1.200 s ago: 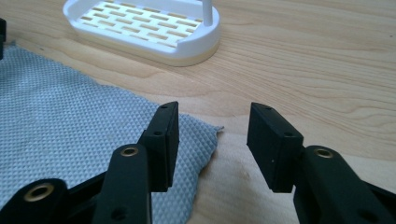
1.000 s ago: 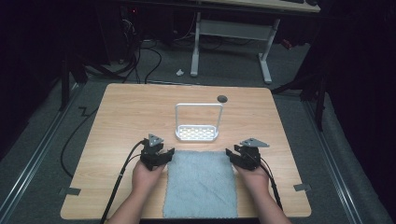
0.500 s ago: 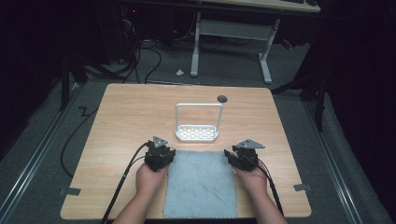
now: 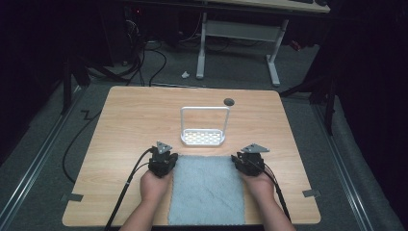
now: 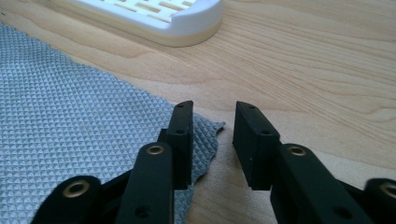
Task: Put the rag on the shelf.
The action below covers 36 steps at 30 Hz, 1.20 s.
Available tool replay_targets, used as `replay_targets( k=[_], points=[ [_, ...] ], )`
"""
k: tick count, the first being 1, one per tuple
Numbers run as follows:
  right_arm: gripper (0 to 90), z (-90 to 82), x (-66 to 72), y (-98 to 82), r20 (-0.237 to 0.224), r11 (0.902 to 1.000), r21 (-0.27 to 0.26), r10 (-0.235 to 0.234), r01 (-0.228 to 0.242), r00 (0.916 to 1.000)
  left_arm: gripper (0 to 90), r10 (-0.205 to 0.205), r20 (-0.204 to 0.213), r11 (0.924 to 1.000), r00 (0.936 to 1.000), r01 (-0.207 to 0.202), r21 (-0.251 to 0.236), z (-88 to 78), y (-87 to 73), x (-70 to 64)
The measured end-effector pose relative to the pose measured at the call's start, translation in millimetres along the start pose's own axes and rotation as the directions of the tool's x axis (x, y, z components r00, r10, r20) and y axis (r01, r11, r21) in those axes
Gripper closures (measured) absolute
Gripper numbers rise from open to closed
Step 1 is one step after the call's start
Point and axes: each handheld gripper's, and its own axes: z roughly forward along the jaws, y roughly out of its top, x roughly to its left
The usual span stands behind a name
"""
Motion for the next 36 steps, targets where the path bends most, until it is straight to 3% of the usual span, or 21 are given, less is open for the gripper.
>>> replay_targets(
  k=[5,9,13,16,19,23,28,30,36],
  points=[
    [86.8,0.6,4.2,0.9,-0.016,0.9998,0.003,-0.022,0.022,0.9996,88.9,-0.015,0.022,0.9999,0.9997,0.015,-0.001,-0.5,-0.7,1.8],
    [89.7,0.9,4.1,1.2,-0.030,0.9998,0.000,-0.019,0.019,0.9994,89.2,-0.012,0.033,0.9999,0.9994,0.013,-0.009,-1.4,-0.8,1.8],
    [89.9,-6.6,6.1,3.0,-0.028,0.9972,-0.071,-0.025,0.023,0.9993,89.3,-0.007,0.044,0.9986,0.9990,0.010,-0.051,-7.0,-0.8,1.5],
    [90.0,-15.7,8.3,4.8,-0.026,0.9911,-0.131,-0.024,0.021,0.9994,89.5,-0.014,0.047,0.9933,0.9988,0.020,-0.114,-14.8,-0.1,-0.5],
    [89.9,-25.7,9.3,5.7,-0.025,0.9807,-0.195,-0.018,0.012,0.9995,89.5,-0.011,0.044,0.9797,0.9990,0.019,-0.200,-27.0,3.7,-5.1],
    [90.0,-40.6,8.6,6.5,-0.035,0.9561,-0.293,-0.012,0.001,0.9993,89.5,-0.013,0.049,0.9600,0.9987,0.026,-0.279,-40.9,8.7,-8.4],
    [90.0,-57.5,10.6,10.0,-0.005,0.9272,-0.375,-0.003,0.001,1.0000,89.5,0.007,0.056,0.9413,0.9984,0.012,-0.337,-52.8,13.1,-12.6],
    [90.0,-63.1,10.7,12.5,-0.016,0.9163,-0.400,0.007,-0.012,0.9999,89.5,0.015,0.061,0.9320,0.9980,0.008,-0.362,-58.1,16.1,-14.8],
    [90.0,-83.5,11.8,24.1,-0.010,0.8811,-0.473,0.012,-0.015,0.9999,89.5,0.042,0.039,0.8872,0.9984,-0.020,-0.461,-80.2,31.8,-20.1]
  ],
)
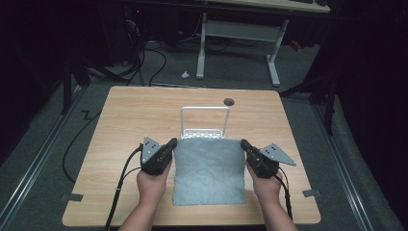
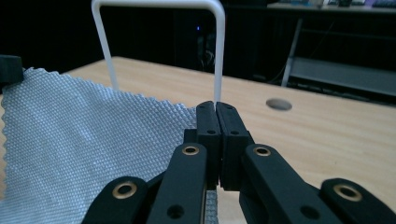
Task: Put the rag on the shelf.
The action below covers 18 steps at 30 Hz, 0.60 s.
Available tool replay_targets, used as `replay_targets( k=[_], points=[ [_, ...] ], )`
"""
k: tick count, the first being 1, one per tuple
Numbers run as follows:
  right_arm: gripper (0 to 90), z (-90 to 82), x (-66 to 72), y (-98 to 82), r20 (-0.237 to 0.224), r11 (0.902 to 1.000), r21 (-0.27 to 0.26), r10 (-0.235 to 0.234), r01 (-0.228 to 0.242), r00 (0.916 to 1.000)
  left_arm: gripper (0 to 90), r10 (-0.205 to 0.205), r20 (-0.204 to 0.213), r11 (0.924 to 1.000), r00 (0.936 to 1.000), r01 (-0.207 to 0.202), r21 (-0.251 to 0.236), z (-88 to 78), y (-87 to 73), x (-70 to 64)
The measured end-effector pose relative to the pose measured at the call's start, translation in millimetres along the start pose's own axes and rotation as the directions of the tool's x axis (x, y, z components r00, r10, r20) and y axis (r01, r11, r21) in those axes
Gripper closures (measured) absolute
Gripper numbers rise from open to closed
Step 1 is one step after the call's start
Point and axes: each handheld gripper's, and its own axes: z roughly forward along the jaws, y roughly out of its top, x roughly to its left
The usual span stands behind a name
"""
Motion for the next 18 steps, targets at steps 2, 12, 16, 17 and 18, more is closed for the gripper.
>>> replay_targets(
  k=[2,12,16,17,18],
  points=[
    [90.0,-2.4,1.3,6.4,0.008,0.9996,-0.026,-0.007,0.007,0.9999,89.6,0.007,-0.001,0.9996,1.0000,-0.007,-0.027,-2.6,8.6,-1.5],
    [90.0,-7.2,10.3,39.5,0.007,0.9920,-0.122,-0.033,0.033,0.9994,89.5,0.049,0.021,0.9939,0.9986,-0.047,-0.099,-6.3,41.1,-6.8],
    [90.0,-6.5,14.0,52.6,0.009,0.9884,-0.148,-0.032,0.033,0.9994,89.6,0.112,0.021,0.9913,0.9935,-0.110,-0.072,-1.0,58.2,-2.2],
    [90.0,-6.1,14.8,54.2,0.007,0.9872,-0.157,-0.028,0.029,0.9996,89.6,0.123,0.015,0.9902,0.9923,-0.122,-0.068,-0.9,63.0,-0.2],
    [90.0,-5.9,15.8,56.1,0.007,0.9863,-0.163,-0.028,0.029,0.9996,89.6,0.133,0.007,0.9886,0.9910,-0.133,-0.071,-1.6,67.7,1.4]
  ],
)
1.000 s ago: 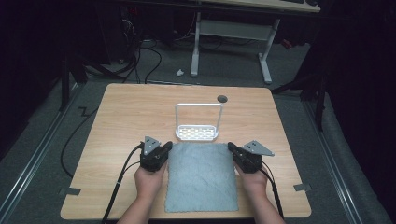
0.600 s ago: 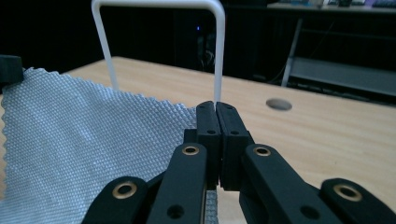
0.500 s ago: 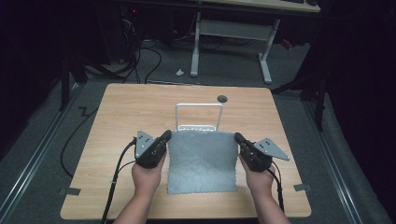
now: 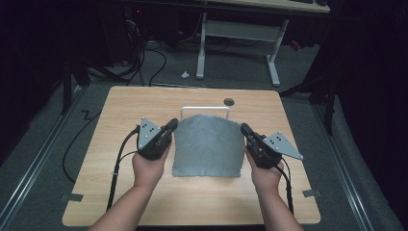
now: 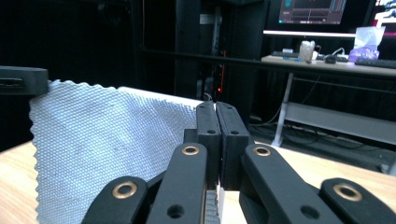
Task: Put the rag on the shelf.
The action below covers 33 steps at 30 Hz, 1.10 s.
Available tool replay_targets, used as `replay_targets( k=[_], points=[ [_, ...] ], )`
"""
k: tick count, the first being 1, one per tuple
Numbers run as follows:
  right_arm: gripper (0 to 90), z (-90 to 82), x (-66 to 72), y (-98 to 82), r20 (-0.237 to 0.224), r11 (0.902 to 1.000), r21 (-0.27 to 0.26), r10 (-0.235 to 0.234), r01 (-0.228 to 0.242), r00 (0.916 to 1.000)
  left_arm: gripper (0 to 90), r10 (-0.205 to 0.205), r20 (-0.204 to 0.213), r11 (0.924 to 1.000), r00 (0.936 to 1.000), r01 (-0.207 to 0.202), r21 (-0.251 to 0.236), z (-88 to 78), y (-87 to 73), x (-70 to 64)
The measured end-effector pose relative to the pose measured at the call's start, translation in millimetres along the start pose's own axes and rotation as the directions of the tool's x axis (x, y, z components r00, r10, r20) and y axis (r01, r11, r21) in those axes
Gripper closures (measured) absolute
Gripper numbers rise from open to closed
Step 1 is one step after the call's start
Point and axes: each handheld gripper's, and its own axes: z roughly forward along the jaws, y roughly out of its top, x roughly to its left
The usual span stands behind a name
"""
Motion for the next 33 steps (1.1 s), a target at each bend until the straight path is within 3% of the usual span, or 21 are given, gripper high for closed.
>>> replay_targets(
  k=[5,7,16,20,25,33],
  points=[
    [90.0,2.7,-0.9,14.4,0.006,0.9992,-0.040,0.007,-0.007,1.0000,89.6,0.063,-0.016,0.9979,0.9979,-0.064,-0.013,1.6,18.0,1.4],
    [90.0,3.4,-3.3,22.0,0.011,0.9985,-0.055,0.006,-0.005,0.9999,89.6,0.033,-0.011,0.9991,0.9994,-0.033,-0.026,4.6,23.6,4.1],
    [90.0,22.7,-20.9,52.8,0.046,0.9982,-0.058,-0.016,0.018,0.9988,89.6,0.052,-0.046,0.9935,0.9976,-0.057,-0.099,21.1,49.1,16.0],
    [90.0,34.4,-30.9,58.0,0.064,0.9981,-0.062,0.001,0.003,0.9980,89.5,0.066,-0.055,0.9902,0.9963,-0.072,-0.119,32.2,56.0,23.4],
    [90.0,50.0,-40.9,67.5,0.077,0.9972,-0.070,-0.020,0.026,0.9968,89.6,0.075,-0.068,0.9873,0.9949,-0.084,-0.135,45.4,61.2,29.5],
    [90.0,85.7,-57.2,82.6,0.081,0.9981,-0.057,-0.019,0.024,0.9966,89.6,0.076,-0.083,0.9916,0.9936,-0.084,-0.099,79.2,69.7,50.0]
  ],
)
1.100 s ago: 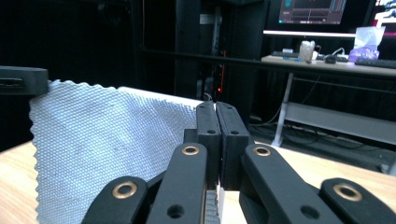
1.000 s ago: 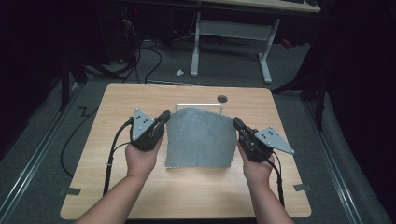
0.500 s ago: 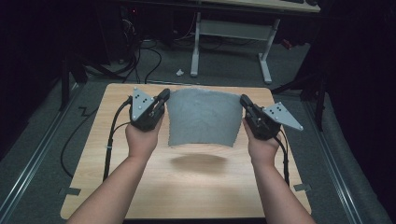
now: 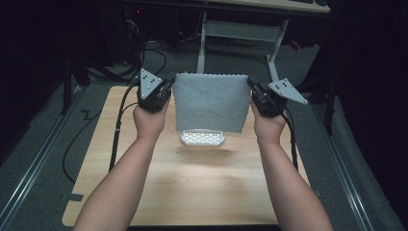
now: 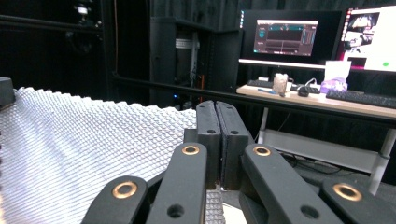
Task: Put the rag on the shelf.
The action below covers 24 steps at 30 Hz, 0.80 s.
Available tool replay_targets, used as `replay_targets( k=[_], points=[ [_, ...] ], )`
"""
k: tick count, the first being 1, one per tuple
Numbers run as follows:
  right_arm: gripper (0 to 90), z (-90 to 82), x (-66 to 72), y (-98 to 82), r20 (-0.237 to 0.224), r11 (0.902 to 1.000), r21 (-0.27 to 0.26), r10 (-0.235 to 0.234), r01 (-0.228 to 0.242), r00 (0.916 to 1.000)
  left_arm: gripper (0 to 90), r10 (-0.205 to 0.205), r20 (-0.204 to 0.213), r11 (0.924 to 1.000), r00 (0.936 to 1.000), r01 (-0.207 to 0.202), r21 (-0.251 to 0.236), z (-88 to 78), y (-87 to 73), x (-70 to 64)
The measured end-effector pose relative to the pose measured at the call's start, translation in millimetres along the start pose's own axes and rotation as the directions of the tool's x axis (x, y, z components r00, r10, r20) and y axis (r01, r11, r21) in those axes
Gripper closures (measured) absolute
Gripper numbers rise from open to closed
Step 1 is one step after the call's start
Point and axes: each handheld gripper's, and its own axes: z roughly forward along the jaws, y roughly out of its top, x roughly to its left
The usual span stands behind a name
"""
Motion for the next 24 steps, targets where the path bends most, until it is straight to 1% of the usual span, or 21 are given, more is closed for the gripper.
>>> replay_targets(
  k=[1,2,3,5,6,7,8,9,11,13,14,16,18,19,22,24],
  points=[
    [90.0,6.0,-2.6,0.3,0.006,0.9999,0.011,-0.001,0.001,1.0000,89.6,0.001,-0.001,1.0000,1.0000,-0.001,0.007,5.0,-0.2,0.8],
    [90.0,11.4,-5.4,0.3,0.013,0.9998,0.022,-0.001,0.001,0.9999,89.6,0.012,-0.006,0.9996,0.9999,-0.012,0.025,11.2,-0.6,1.0],
    [90.0,18.1,-8.4,0.3,0.021,0.9993,0.037,0.004,-0.004,0.9998,89.6,0.018,-0.008,0.9993,0.9998,-0.018,0.032,14.6,-1.1,1.2],
    [90.0,26.6,-12.2,-0.6,0.030,0.9987,0.052,-0.005,0.004,0.9995,89.6,0.020,-0.010,0.9986,0.9997,-0.020,0.048,22.2,-3.8,3.5],
    [90.0,31.4,-13.9,-1.7,0.029,0.9978,0.066,-0.014,0.012,0.9995,89.6,0.020,-0.010,0.9986,0.9997,-0.020,0.048,22.2,-3.8,3.5],
    [90.0,36.8,-14.7,-3.6,0.030,0.9965,0.083,-0.018,0.015,0.9994,89.6,0.034,-0.018,0.9965,0.9993,-0.032,0.077,28.8,-6.9,5.9],
    [90.0,39.9,-15.2,-5.0,0.030,0.9959,0.088,-0.024,0.021,0.9993,89.6,0.041,-0.027,0.9952,0.9988,-0.039,0.090,31.8,-8.9,7.5],
    [90.0,44.4,-16.1,-8.0,0.021,0.9949,0.100,-0.017,0.015,0.9996,89.6,0.035,-0.030,0.9949,0.9989,-0.032,0.095,33.4,-10.6,9.9],
    [90.0,49.8,-16.2,-13.0,0.011,0.9932,0.116,-0.002,0.001,0.9999,89.6,0.030,-0.040,0.9936,0.9987,-0.025,0.110,36.1,-14.2,13.9],
    [90.0,55.9,-13.8,-19.4,0.000,0.9902,0.139,-0.013,0.013,0.9999,89.6,0.037,-0.048,0.9909,0.9982,-0.030,0.131,38.8,-19.0,18.0],
    [90.0,58.8,-13.2,-22.8,-0.005,0.9877,0.154,-0.028,0.028,0.9996,89.6,0.038,-0.053,0.9893,0.9979,-0.031,0.143,39.9,-22.4,20.3],
    [90.0,63.4,-12.3,-29.0,-0.024,0.9839,0.177,-0.022,0.025,0.9995,89.6,0.044,-0.058,0.9868,0.9973,-0.034,0.158,40.8,-27.2,23.1],
    [90.0,66.4,-9.3,-33.9,-0.030,0.9814,0.191,-0.018,0.023,0.9994,89.6,0.033,-0.064,0.9840,0.9974,-0.022,0.177,41.2,-32.5,26.6],
    [90.0,67.8,-8.3,-36.1,-0.039,0.9804,0.194,-0.026,0.033,0.9989,89.6,0.026,-0.069,0.9840,0.9973,-0.013,0.178,40.6,-36.4,28.8],
    [90.0,71.3,-4.2,-44.4,-0.054,0.9741,0.223,-0.030,0.041,0.9981,89.6,0.018,-0.066,0.9798,0.9977,-0.005,0.200,39.3,-44.9,32.1],
    [90.0,72.4,-2.2,-50.7,-0.059,0.9722,0.231,-0.029,0.042,0.9979,89.5,0.015,-0.059,0.9744,0.9981,-0.001,0.225,38.7,-50.0,32.6]
  ],
)
